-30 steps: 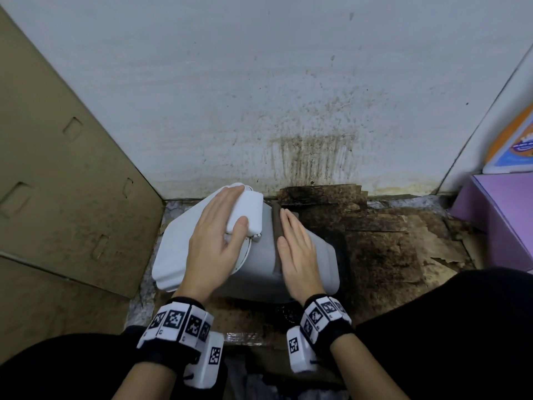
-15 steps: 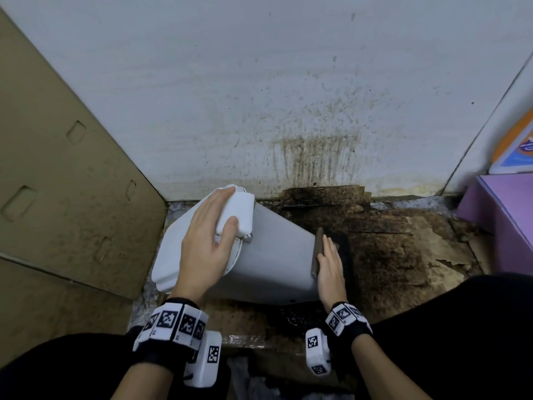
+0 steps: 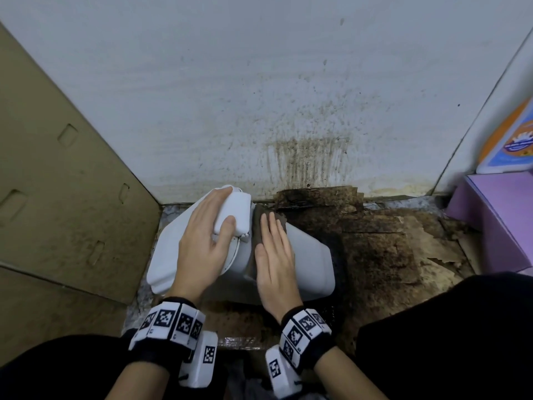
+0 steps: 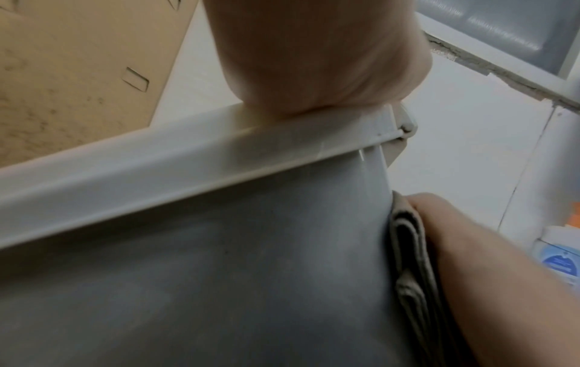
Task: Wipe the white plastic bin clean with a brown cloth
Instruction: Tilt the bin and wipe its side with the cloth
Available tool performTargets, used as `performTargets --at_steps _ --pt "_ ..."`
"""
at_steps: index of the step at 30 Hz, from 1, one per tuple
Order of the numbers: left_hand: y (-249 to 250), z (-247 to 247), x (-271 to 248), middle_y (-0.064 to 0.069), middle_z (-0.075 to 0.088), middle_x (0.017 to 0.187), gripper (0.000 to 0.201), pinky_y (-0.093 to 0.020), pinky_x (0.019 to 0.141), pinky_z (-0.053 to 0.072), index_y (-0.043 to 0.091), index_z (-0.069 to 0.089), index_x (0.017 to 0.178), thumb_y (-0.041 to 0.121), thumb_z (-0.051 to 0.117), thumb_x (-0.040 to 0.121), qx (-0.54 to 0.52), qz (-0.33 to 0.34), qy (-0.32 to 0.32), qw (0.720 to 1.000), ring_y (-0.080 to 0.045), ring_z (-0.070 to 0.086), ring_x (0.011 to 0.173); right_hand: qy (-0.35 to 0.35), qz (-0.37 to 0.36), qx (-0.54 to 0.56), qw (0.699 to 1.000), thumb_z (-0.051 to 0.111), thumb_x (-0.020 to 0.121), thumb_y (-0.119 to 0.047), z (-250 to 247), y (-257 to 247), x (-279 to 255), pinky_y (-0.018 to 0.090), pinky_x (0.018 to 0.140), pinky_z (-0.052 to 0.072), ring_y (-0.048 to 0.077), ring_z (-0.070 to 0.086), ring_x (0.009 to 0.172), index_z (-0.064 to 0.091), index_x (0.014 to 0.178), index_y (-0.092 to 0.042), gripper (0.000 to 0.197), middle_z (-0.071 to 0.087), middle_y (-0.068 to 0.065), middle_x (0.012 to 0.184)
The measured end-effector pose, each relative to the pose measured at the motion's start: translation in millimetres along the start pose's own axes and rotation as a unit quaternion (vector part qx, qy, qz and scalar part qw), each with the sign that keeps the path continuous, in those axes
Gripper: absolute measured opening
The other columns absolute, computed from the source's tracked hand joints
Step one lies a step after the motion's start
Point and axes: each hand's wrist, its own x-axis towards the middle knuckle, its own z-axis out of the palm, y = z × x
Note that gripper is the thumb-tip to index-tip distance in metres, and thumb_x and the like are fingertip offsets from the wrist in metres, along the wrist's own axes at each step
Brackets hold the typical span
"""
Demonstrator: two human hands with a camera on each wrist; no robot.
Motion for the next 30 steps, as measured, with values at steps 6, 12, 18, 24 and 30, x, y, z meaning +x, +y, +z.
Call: performTargets --at_steps 6,12,18,24,30 --pt "1.6 0.5 -1.4 0.018 0.046 0.153 0.048 -0.038 0.119 0.035 0.027 0.048 0.150 0.038 0.043 0.103 -0.010 -0.002 -0.001 1.000 -0.005 0.038 0.147 -0.021 0.010 -0.019 1.000 0.019 0.109 -0.034 -18.9 45.5 1.2 0.031 0.126 0.010 0.001 0.001 0.155 0.012 0.161 -0.034 0.052 0.006 -0.018 0.169" --pt "1.4 -0.8 -2.8 0.019 0.046 0.152 0.047 -0.041 0.119 0.036 0.029 0.048 0.150 0.036 0.044 0.103 -0.011 -0.007 0.000 1.000 -0.005 0.037 0.147 0.005 0.163 -0.010 0.987 0.018 0.108 -0.031 -30.6 117.5 -16.6 0.035 0.128 0.003 0.005 -0.001 0.156 0.009 0.153 -0.039 0.046 0.005 -0.013 0.167" --pt "2.4 -0.6 -5.4 0.016 0.048 0.154 0.047 -0.041 0.119 0.036 0.028 0.049 0.149 0.034 0.045 0.103 -0.013 -0.013 0.012 1.000 -0.005 0.037 0.147 0.008 0.175 0.006 0.984 0.019 0.110 -0.018 -27.2 108.4 -16.4 0.021 0.125 -0.005 0.003 -0.001 0.153 0.015 0.158 -0.023 0.048 0.005 -0.013 0.164" --pt "9.2 7.4 -3.5 0.018 0.048 0.152 0.048 -0.034 0.119 0.036 0.028 0.049 0.149 0.038 0.043 0.102 0.005 -0.004 0.014 1.000 -0.005 0.038 0.147 0.066 0.113 0.035 0.991 0.010 0.099 -0.046 -1.6 39.9 -7.5 0.032 0.127 0.005 -0.001 0.002 0.154 0.016 0.154 -0.040 0.055 0.011 -0.018 0.166" --pt "2.3 3.2 -4.6 0.016 0.048 0.153 0.048 -0.036 0.119 0.036 0.026 0.049 0.149 0.037 0.043 0.102 -0.003 -0.009 0.014 1.000 -0.005 0.038 0.147 0.029 0.033 0.103 0.994 0.014 0.104 -0.039 12.3 -30.2 3.8 0.023 0.124 0.002 -0.003 0.002 0.154 0.016 0.155 -0.037 0.051 0.011 -0.021 0.165"
